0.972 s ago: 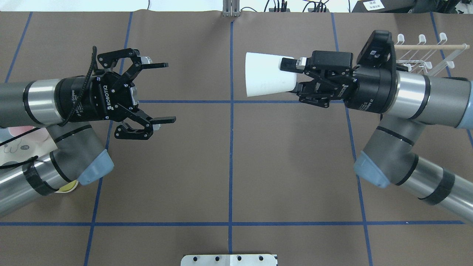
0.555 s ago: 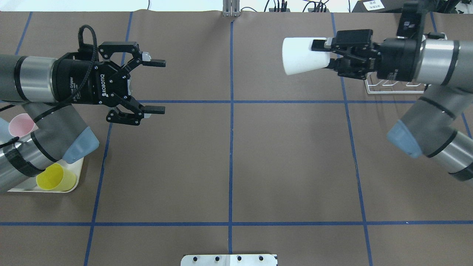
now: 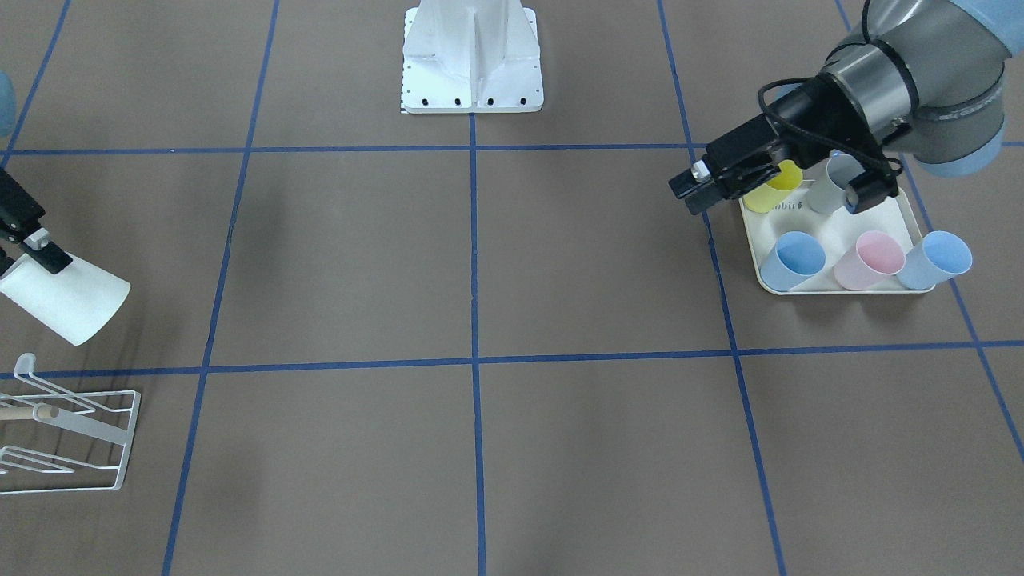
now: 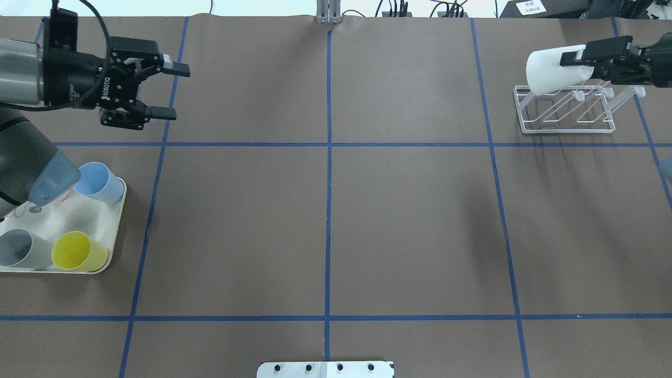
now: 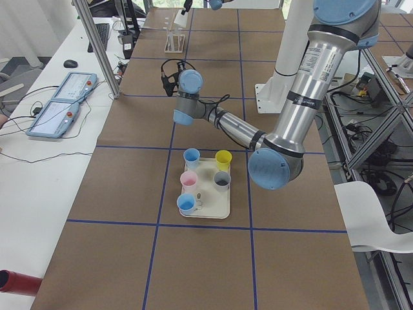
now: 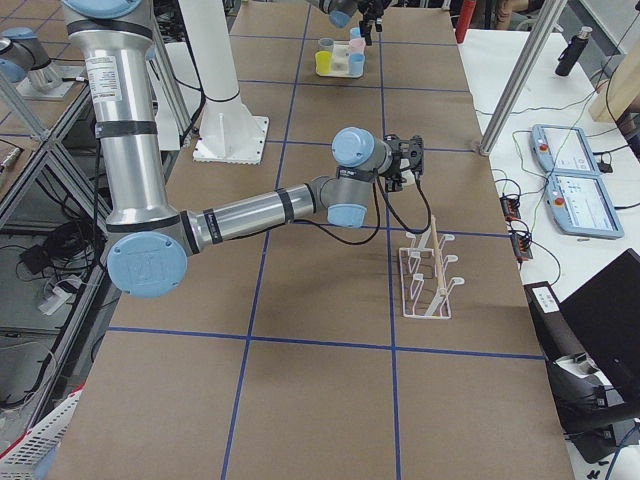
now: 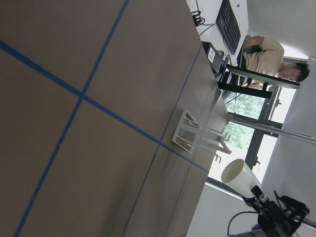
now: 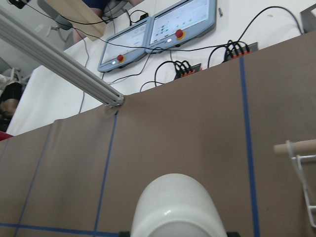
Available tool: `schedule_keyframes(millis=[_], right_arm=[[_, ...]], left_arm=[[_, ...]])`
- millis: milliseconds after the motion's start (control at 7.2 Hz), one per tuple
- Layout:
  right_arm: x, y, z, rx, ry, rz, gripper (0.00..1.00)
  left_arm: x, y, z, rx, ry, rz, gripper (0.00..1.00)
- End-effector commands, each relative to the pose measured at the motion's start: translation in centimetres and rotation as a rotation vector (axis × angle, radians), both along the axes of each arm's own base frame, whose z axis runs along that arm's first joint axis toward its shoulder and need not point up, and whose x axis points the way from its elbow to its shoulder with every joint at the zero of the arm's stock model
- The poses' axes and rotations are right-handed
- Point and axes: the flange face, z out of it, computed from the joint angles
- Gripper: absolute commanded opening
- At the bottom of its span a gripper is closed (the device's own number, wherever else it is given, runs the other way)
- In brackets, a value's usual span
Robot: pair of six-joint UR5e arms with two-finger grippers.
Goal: Transfer IKEA cup to right arm and place on rack
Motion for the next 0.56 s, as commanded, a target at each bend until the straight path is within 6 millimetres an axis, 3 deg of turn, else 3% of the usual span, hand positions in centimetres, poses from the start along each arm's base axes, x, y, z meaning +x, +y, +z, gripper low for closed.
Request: schedule_keyframes(millis=[0, 139, 278, 416], right_arm=[[3.0, -1.2, 0.9, -0.082, 0.132, 0.002, 0.26], [2.9, -1.2, 0.7, -0.086, 0.242, -0.052, 0.25], [4.5, -1.4, 0.5, -0.088, 0.342, -0.094, 0.25], [4.0, -1.4, 0.9, -0.103, 0.404, -0.140, 0.25]], left_arm=[[-3.6, -2.3, 2.4, 0.034, -0.152, -0.062, 1.00], [-3.9, -2.9, 3.6, 0.015, -0.205, -0.067, 1.00], [-4.8, -3.4, 4.7, 0.040, -0.263, -0.079, 1.00], [-6.0, -3.4, 6.7, 0.078, -0.326, -0.086, 1.00]])
